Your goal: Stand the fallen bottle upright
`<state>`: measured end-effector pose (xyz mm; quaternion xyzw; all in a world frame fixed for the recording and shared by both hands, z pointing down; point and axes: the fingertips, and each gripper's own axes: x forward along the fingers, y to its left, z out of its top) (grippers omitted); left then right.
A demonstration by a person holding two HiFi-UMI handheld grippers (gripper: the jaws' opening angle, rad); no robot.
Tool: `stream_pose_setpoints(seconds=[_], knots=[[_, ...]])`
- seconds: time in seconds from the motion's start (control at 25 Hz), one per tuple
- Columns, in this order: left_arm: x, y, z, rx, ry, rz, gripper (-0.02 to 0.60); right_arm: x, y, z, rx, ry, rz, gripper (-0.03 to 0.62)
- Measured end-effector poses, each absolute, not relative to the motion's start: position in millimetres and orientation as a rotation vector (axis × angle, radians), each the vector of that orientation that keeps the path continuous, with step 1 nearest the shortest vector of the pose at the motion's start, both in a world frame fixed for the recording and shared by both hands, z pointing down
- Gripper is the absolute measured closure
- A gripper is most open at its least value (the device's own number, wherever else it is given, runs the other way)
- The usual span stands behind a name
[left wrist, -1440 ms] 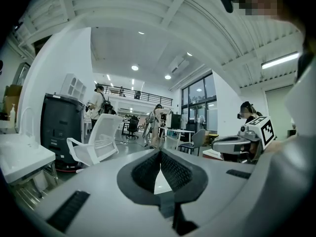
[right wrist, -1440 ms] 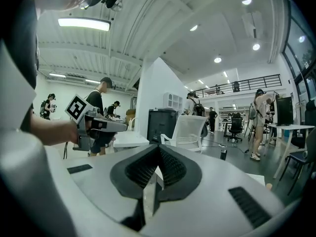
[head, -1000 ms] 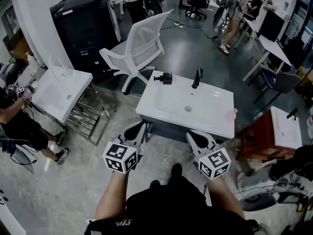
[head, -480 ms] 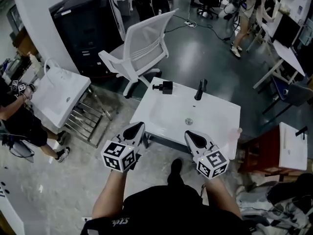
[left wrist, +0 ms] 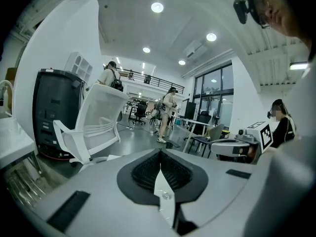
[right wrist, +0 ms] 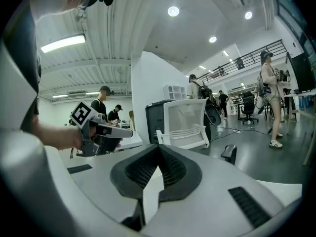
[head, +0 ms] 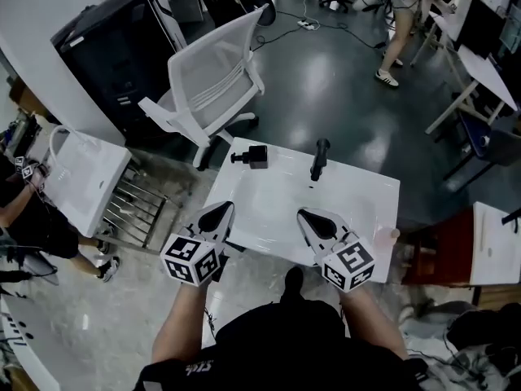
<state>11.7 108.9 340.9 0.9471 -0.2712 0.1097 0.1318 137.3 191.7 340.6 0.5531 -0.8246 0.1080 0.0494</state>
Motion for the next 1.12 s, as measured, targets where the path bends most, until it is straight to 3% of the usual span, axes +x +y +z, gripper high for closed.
stream_pose_setpoints(seconds=[0.68, 1.12], knots=[[37, 45, 353, 2.681, -0.897, 0.33, 0.569, 164, 125, 376, 1.518, -2.535, 0.483, 0.579], [26, -33, 365, 2.681, -0.866, 0.344, 0.568, 136, 37, 374, 1.479, -2.512, 0.491, 0.579]])
